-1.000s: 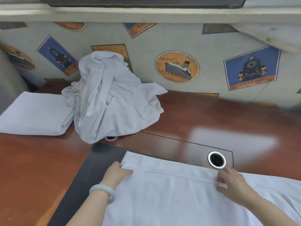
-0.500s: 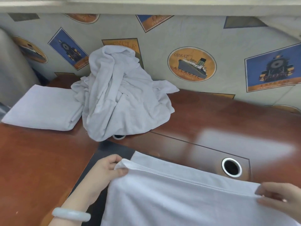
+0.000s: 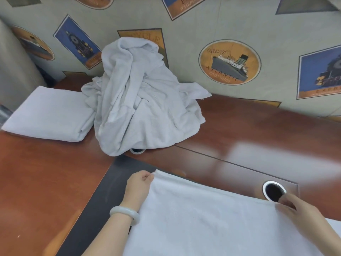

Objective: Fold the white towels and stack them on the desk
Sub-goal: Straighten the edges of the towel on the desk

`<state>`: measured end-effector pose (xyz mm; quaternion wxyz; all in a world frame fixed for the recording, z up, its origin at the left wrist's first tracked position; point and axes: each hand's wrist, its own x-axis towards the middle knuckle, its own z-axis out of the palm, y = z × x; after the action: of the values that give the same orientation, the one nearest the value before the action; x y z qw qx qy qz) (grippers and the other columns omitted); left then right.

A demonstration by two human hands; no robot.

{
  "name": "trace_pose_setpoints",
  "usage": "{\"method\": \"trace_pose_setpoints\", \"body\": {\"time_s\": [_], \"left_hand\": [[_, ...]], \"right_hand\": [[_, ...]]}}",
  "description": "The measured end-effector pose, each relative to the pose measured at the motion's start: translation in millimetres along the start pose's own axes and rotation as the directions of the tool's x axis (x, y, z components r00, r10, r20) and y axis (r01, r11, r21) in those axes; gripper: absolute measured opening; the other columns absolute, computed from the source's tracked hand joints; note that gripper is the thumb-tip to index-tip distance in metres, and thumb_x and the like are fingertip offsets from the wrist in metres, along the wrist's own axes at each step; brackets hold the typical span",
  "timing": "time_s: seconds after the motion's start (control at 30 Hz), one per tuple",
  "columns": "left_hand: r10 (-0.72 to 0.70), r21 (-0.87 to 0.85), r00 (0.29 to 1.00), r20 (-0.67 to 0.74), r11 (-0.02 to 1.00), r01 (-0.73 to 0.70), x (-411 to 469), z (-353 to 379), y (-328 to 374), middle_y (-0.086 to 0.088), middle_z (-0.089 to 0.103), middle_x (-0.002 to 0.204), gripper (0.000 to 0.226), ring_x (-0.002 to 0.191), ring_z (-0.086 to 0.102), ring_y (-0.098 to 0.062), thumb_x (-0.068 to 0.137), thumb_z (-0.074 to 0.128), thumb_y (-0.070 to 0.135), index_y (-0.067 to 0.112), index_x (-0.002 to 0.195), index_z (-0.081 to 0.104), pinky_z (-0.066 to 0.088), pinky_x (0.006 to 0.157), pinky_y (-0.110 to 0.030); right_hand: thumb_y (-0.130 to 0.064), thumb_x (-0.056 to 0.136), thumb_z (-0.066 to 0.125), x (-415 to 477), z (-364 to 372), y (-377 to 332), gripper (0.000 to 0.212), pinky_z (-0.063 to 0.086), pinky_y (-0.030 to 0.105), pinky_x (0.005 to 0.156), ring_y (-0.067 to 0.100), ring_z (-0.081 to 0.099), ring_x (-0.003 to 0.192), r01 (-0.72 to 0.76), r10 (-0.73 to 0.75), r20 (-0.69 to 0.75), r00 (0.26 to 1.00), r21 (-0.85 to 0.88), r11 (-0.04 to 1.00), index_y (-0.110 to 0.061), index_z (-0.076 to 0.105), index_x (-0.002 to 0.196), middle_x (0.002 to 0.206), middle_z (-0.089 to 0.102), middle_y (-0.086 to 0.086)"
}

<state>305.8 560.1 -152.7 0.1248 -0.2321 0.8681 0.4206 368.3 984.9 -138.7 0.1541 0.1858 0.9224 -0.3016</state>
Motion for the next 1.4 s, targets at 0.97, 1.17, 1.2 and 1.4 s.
{"method": "trace_pose_setpoints", "body": {"time_s": [0.97, 1.17, 1.2, 1.4], "left_hand": [[-0.214, 0.060, 0.892, 0.399, 0.976, 0.208, -124.7, -74.3, -100.3, 0.009, 0.070, 0.080, 0.015, 0.070, 0.060, -0.006, 0.077, 0.066, 0.040, 0.027, 0.085, 0.064, 0.045, 0.068, -0.026], [0.169, -0.154, 0.948, 0.271, 0.979, -0.130, -162.0, -72.0, -112.7, 0.012, 0.060, 0.100, 0.007, 0.097, 0.052, -0.005, 0.081, 0.073, 0.022, 0.023, 0.081, 0.066, 0.040, 0.085, -0.016], [0.238, -0.204, 0.934, 0.264, 0.961, -0.187, -166.5, -70.8, -112.7, 0.012, 0.061, 0.101, 0.007, 0.104, 0.052, -0.008, 0.081, 0.073, 0.021, 0.024, 0.082, 0.067, 0.039, 0.088, -0.015], [0.478, -0.057, 0.805, 0.350, 0.869, -0.492, -168.9, -70.8, -134.1, 0.027, 0.054, 0.107, 0.020, 0.119, 0.040, 0.000, 0.078, 0.073, 0.038, 0.035, 0.088, 0.056, 0.024, 0.102, -0.023]], "right_hand": [[-0.037, 0.101, 0.031, -15.8, 197.5, -230.6, 0.056, 0.028, 0.051, 0.099, 0.026, 0.022, 0.139, 0.600, -0.546, 0.287, 0.787, -0.559, 0.572, -0.025, 0.015, 0.153, 0.158, 0.017, 0.000], [-0.035, 0.104, 0.027, -16.4, 203.5, -222.2, 0.059, 0.005, 0.052, 0.117, 0.018, -0.012, 0.150, 0.578, -0.479, 0.325, 0.816, -0.501, 0.645, -0.028, 0.000, 0.157, 0.164, -0.011, -0.006], [-0.035, 0.105, 0.027, -16.4, 203.9, -221.4, 0.059, 0.003, 0.052, 0.118, 0.017, -0.012, 0.150, 0.576, -0.476, 0.325, 0.817, -0.488, 0.656, -0.030, -0.001, 0.157, 0.164, -0.012, -0.008], [-0.035, 0.105, 0.029, -16.4, 206.1, -220.5, 0.060, -0.003, 0.050, 0.119, 0.015, -0.014, 0.150, 0.552, -0.443, 0.329, 0.834, -0.465, 0.692, -0.033, -0.003, 0.156, 0.163, -0.014, -0.010]]}}
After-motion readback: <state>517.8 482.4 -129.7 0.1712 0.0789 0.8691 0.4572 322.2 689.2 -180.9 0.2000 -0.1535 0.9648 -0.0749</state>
